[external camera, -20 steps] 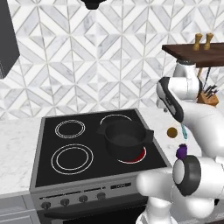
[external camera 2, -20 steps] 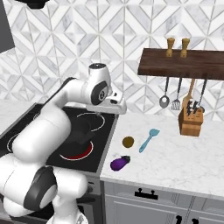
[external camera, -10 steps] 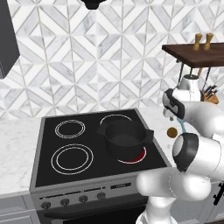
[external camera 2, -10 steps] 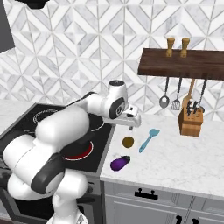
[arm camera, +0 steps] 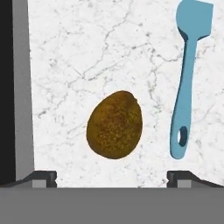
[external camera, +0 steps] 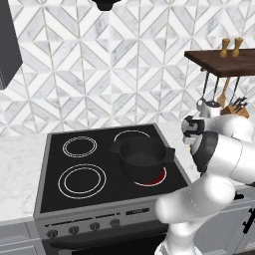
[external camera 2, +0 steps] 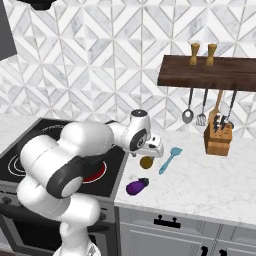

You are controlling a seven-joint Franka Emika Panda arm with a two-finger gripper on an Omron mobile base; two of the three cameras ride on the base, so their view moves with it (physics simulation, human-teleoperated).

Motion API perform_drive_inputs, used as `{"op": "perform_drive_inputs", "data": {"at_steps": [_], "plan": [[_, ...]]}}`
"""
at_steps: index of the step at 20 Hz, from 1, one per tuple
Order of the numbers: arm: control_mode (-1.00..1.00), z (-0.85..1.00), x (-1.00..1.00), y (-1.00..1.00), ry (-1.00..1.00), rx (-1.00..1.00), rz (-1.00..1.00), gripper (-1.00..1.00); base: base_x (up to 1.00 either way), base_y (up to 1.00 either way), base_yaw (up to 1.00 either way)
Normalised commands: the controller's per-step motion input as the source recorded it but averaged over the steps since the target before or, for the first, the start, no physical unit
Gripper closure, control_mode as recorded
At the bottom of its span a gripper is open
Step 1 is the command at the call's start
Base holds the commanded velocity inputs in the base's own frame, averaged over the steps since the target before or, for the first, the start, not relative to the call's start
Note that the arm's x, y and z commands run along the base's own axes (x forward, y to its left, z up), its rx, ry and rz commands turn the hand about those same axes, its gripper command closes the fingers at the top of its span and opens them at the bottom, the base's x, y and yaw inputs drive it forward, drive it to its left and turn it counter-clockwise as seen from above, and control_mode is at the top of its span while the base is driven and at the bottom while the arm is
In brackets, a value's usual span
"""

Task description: Put the eggplant and avocado in the pot. Retrieve the spatula and lightly stir the vegetables in the pot.

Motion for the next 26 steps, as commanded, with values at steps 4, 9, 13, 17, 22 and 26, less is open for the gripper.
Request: {"op": "perform_drive_inputs", "data": {"at_steps": [4, 9, 13, 17, 22, 26], "plan": [[-1.00, -0.38, 0.21, -0.14, -0.01, 0.00, -0.02, -1.00, 0.00, 0.00, 0.00], [-1.00, -0.33, 0.17, -0.14, 0.00, 0.00, 0.00, -1.00, 0.00, 0.00, 0.00], [-1.00, -0.33, 0.00, -0.02, 0.00, 0.00, 0.00, -1.00, 0.00, 0.00, 0.00], [-1.00, -0.27, 0.00, 0.00, 0.00, 0.00, 0.00, 1.00, 0.00, 0.00, 0.00], [-1.00, -0.13, 0.00, 0.00, -0.03, 0.00, 0.00, 1.00, 0.00, 0.00, 0.00], [-1.00, 0.12, -0.08, 0.00, -0.13, 0.00, 0.00, 1.00, 0.00, 0.00, 0.00]]}}
